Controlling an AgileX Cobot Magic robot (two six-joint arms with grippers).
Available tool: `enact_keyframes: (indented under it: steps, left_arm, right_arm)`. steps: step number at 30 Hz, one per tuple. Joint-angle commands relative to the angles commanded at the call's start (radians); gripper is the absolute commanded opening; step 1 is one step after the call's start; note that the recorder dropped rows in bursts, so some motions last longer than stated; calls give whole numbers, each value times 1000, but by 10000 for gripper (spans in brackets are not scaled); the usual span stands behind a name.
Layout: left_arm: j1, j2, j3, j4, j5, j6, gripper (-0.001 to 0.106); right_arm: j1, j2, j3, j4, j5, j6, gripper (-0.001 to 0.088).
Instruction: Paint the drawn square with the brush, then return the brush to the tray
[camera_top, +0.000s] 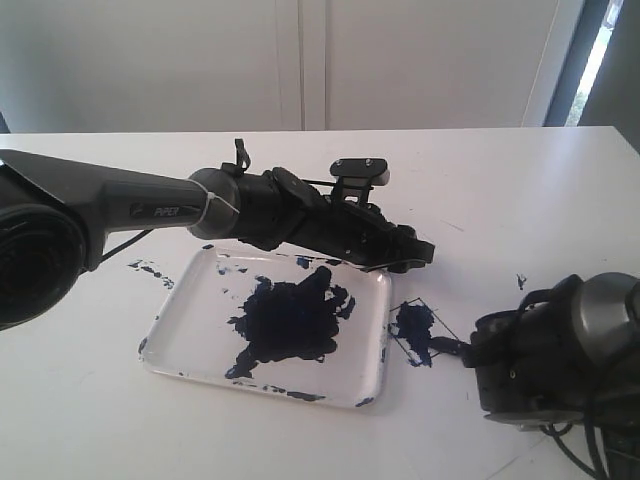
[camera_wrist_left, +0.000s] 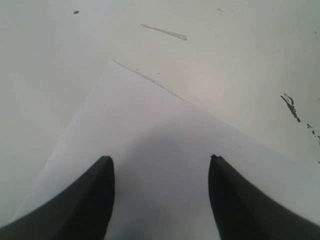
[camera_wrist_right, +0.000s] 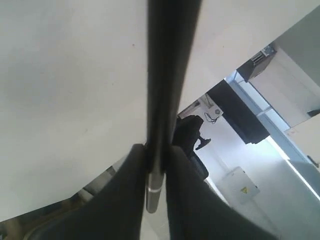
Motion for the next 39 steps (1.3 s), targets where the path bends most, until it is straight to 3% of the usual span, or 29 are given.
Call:
enact_keyframes:
  steps: [7, 18, 27, 35, 39]
  left_arm:
    - [0, 0, 0, 0, 0, -2, 605]
    - [0, 0, 0, 0, 8, -4, 605]
    - [0, 0, 0, 0, 20, -6, 605]
    - [0, 0, 0, 0, 22, -6, 605]
    - [0, 0, 0, 0, 31, -6, 605]
  right_arm:
    - [0, 0, 0, 24, 0, 26, 0]
    - [84, 0, 0, 91, 0, 29, 0]
    - [80, -4, -27, 252, 0, -60, 0]
    - [78, -92, -130, 396, 0, -217, 0]
    - [18, -130, -180, 506, 0, -299, 0]
